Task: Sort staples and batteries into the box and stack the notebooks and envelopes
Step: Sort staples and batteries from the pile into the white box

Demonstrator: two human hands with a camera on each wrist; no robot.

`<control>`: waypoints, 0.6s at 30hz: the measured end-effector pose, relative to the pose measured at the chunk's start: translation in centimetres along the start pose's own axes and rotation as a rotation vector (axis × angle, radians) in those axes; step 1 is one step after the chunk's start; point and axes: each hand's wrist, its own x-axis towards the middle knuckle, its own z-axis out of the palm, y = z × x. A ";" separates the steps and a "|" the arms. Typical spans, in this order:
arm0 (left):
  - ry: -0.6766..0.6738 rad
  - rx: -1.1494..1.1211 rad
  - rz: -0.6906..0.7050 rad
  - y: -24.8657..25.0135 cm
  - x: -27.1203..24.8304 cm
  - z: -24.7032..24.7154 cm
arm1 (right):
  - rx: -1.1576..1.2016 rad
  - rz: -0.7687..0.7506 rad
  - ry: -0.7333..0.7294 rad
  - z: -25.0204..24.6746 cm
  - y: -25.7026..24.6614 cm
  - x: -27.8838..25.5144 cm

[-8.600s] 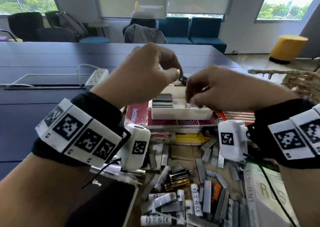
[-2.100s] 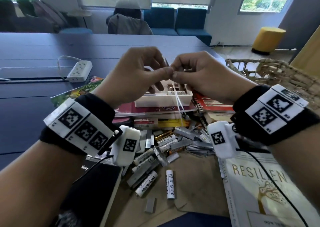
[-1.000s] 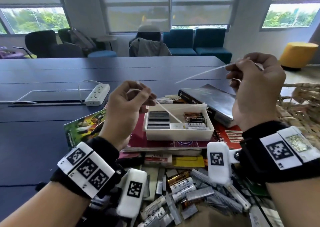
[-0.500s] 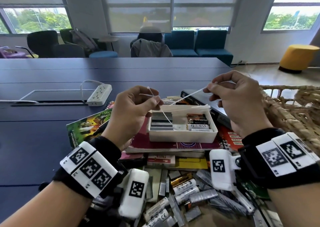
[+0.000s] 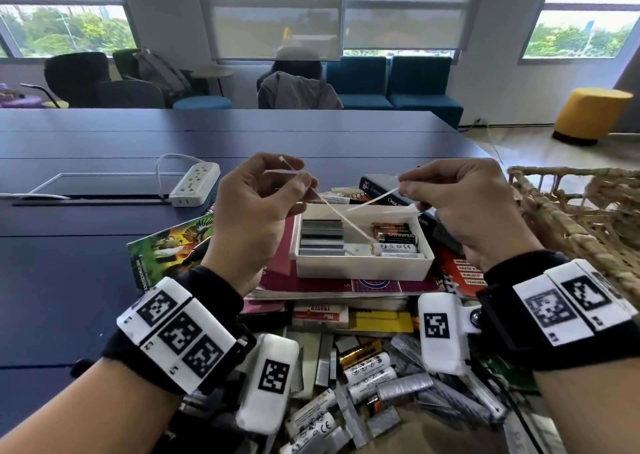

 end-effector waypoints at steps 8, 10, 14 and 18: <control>0.042 -0.042 0.006 0.0 -0.1 0.0 | -0.137 0.037 0.032 -0.2 0.2 0.2; 0.052 -0.074 0.001 0.0 -0.1 0.0 | -0.167 0.026 0.065 -0.3 0.3 0.4; 0.062 -0.105 -0.008 0.2 -0.2 0.1 | -0.156 -0.062 0.099 -0.3 -0.4 0.4; 0.061 -0.143 0.002 0.2 -0.2 0.3 | -0.043 -0.139 -0.078 -0.4 -1.6 -0.4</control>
